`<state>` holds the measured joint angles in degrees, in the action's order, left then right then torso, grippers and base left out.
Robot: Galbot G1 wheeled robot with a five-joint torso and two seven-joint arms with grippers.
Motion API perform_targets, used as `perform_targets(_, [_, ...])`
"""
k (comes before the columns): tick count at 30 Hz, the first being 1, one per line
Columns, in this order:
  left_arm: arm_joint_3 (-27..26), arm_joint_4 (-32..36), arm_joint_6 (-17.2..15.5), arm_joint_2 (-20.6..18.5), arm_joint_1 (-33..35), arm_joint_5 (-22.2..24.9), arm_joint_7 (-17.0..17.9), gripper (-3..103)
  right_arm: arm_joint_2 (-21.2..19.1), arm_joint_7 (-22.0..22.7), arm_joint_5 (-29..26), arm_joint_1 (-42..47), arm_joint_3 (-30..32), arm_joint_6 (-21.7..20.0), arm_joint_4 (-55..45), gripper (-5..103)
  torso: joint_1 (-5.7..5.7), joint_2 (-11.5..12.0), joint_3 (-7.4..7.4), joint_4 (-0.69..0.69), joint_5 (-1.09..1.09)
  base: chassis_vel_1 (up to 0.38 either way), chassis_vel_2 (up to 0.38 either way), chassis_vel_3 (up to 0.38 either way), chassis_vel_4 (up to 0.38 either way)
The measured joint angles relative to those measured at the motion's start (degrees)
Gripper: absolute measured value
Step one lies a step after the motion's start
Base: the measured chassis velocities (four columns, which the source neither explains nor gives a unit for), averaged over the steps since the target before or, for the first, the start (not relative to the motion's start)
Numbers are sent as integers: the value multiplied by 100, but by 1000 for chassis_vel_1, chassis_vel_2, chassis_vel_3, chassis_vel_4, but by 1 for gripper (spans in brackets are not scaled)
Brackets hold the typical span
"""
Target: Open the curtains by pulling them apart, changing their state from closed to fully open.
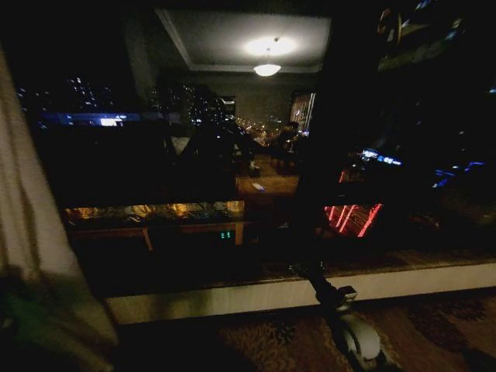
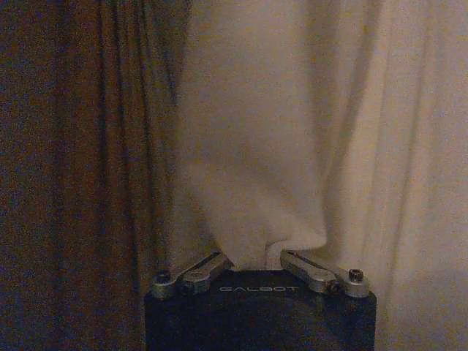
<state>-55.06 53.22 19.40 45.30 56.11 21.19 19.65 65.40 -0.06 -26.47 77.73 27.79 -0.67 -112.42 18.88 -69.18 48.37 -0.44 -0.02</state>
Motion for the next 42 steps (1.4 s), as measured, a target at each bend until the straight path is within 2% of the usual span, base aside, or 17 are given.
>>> perform_targets(12, [138, 765, -87, 463, 208, 25, -44, -1, 0, 0, 0, -1, 0, 0, 0, 100, 0, 0, 0, -2, 2, 0, 0, 0, 0])
perform_targets(14, [154, 1185, -163, 676, 440, -87, -52, 10, 0, 0, 0, 0, 0, 0, 0, 100, 0, 0, 0, -2, 3, 0, 0, 0, 0])
perform_targets(17, [160, 1509, -194, 874, 621, -208, -53, 15, 0, 0, 0, 0, 0, 0, 0, 100, 0, 0, 0, -2, 4, 0, 0, 0, 0])
perform_targets(19, [175, 2079, -206, 1254, 971, -460, -34, 26, 0, 0, 0, 0, 0, 0, 0, 100, 0, 0, 0, -2, 2, 0, 0, 0, 0])
perform_targets(20, [175, 2079, -206, 1254, 971, -460, -34, 26, 0, 0, 0, 0, 0, 0, 0, 100, 0, 0, 0, -2, 2, 0, 0, 0, 0])
perform_targets(23, [228, 3056, -214, 1915, 1556, -797, 96, 42, 0, -1, 0, 0, 0, 0, 0, 100, 0, 0, 0, -2, 3, 0, 0, 0, 0])
perform_targets(25, [238, 3187, -214, 2009, 1634, -863, 118, 42, 0, 0, 0, 0, 0, 0, 0, 100, 0, 0, 0, -2, 3, 0, 0, 0, 0])
perform_targets(26, [259, 3460, -206, 2216, 1801, -1018, 177, 47, 0, 0, 0, 0, 0, 0, 0, 100, 0, 0, 0, -2, 4, 0, 0, 0, 0])
perform_targets(27, [284, 3687, -188, 2374, 1944, -1116, 218, 58, 0, -1, 0, 0, 0, 0, 0, 100, 0, 0, -1, -2, 4, 0, 0, 0, 0])
perform_targets(29, [314, 3875, -163, 2481, 2070, -1160, 237, 58, 0, -1, 0, 0, 0, 0, 0, 100, 0, 0, -1, -2, 4, 0, 0, 0, 0])
perform_targets(31, [400, 4202, -105, 2630, 2292, -1155, 247, 69, 0, 0, 0, 0, 0, 0, 0, 100, 0, 0, 0, -2, 4, 0, 0, 0, 0])
perform_targets(32, [473, 4409, -29, 2689, 2442, -1089, 193, 75, 0, -1, 0, 0, 1, 0, 0, 100, 0, 0, -1, -2, 3, 0, 0, 0, 0])
perform_targets(34, [545, 4564, 63, 2717, 2562, -1010, 93, 75, 0, -1, 0, 0, -1, 0, 0, 100, 0, 0, 0, -2, 4, 0, 0, 0, 0])
perform_targets(36, [694, 4775, 248, 2731, 2761, -855, -138, 85, 0, -1, 0, 0, 0, 0, 0, 100, 0, 0, -1, -2, 4, 0, 0, 0, 0])
perform_targets(38, [900, 5026, 417, 2715, 3039, -559, -602, 95, 0, -1, 0, 0, 0, 0, 0, 100, 0, 0, -1, -2, 3, 0, 0, 0, 0])
perform_targets(39, [900, 5026, 417, 2715, 3039, -559, -602, 95, 0, -1, 0, 0, 0, 0, 0, 100, 0, 0, -1, -2, 3, 0, 0, 0, 0])
perform_targets(42, [1162, 5303, 560, 2702, 3338, 6, -1516, 100, 0, -1, 0, 0, 0, 0, 0, 100, 0, 0, 0, -2, 3, 0, 0, 0, 0])
